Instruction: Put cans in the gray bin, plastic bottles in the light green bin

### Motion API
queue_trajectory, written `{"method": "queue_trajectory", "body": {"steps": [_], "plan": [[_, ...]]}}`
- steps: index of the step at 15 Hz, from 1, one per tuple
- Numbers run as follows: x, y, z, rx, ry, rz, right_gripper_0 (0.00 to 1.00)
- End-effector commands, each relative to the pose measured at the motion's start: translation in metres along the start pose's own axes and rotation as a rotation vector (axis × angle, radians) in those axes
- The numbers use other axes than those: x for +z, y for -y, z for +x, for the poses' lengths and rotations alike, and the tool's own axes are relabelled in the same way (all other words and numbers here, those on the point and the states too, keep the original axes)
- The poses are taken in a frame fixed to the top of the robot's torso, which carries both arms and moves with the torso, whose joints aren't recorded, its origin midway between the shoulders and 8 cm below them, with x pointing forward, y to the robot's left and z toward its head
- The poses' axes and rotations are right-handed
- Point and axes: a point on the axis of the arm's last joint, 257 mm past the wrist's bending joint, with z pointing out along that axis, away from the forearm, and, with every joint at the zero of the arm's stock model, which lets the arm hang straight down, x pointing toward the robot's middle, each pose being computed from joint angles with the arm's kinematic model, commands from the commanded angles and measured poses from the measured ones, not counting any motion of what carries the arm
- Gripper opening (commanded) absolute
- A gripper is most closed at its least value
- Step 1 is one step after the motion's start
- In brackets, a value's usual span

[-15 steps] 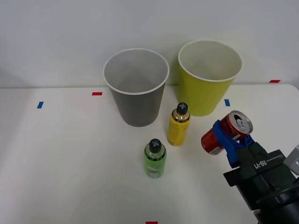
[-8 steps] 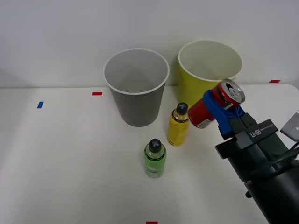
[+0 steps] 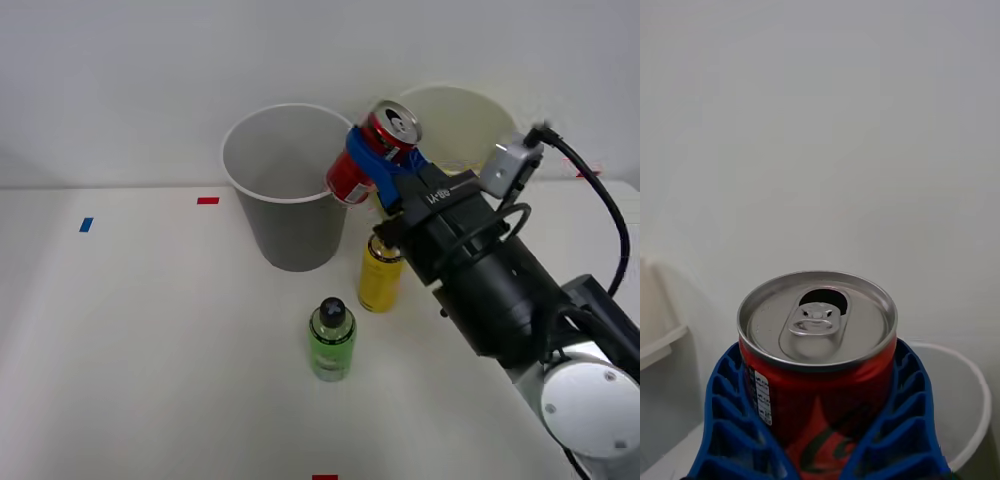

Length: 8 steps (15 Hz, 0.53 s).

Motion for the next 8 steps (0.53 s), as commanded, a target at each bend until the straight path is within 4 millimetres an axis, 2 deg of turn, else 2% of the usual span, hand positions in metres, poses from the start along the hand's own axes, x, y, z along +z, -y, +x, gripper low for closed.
{"method": "queue_trajectory", "body": {"steps": [1,4,8], "plan": [[0.044,0.003,0.004,-0.017,0.010,-0.029,0.00],[0.077,0.006,0.011,-0.015,0.004,-0.037,0.00],[0.109,0.008,0.023,-0.017,-0.019,-0.043,0.00]]}}
